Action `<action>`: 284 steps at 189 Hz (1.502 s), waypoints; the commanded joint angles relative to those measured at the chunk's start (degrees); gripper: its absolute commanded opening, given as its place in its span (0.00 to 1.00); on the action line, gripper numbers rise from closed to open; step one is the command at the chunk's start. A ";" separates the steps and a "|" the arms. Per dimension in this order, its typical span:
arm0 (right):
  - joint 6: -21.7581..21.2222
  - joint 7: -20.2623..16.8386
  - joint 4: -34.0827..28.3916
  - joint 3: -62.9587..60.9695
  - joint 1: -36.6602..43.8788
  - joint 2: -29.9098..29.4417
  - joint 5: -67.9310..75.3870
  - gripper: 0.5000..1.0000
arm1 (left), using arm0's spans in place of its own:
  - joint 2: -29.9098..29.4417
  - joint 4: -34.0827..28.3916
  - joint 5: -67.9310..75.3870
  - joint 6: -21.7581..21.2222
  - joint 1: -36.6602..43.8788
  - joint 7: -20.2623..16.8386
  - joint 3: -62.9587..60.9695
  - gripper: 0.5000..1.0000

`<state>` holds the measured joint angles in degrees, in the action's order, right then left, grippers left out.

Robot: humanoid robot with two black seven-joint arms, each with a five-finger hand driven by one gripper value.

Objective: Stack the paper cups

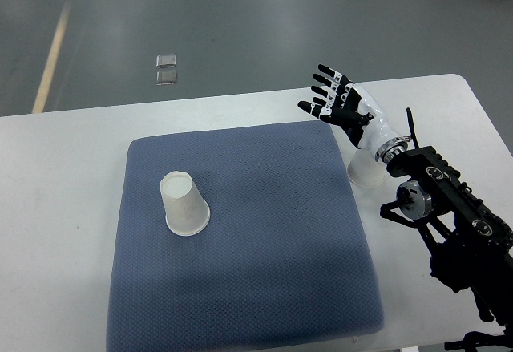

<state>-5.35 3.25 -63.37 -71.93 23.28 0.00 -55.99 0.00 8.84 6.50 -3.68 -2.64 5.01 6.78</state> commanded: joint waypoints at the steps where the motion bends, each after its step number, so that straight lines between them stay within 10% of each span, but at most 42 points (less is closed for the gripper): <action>1: -0.01 0.00 0.00 0.04 0.01 0.00 0.00 0.84 | 0.00 0.04 0.00 0.08 0.00 0.00 0.08 1.00; 206: 0.07 0.09 0.09 -0.05 0.27 0.00 0.09 0.84 | 0.00 -0.57 0.00 -0.01 0.00 0.08 0.08 1.00; 284: -8.19 0.00 0.00 -1.37 0.10 0.00 0.97 0.85 | 0.00 -0.57 0.00 -0.01 0.00 0.00 0.08 1.00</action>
<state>-12.77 3.20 -63.28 -72.84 23.47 0.00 -55.14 0.00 8.26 6.50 -3.65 -2.64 5.05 6.86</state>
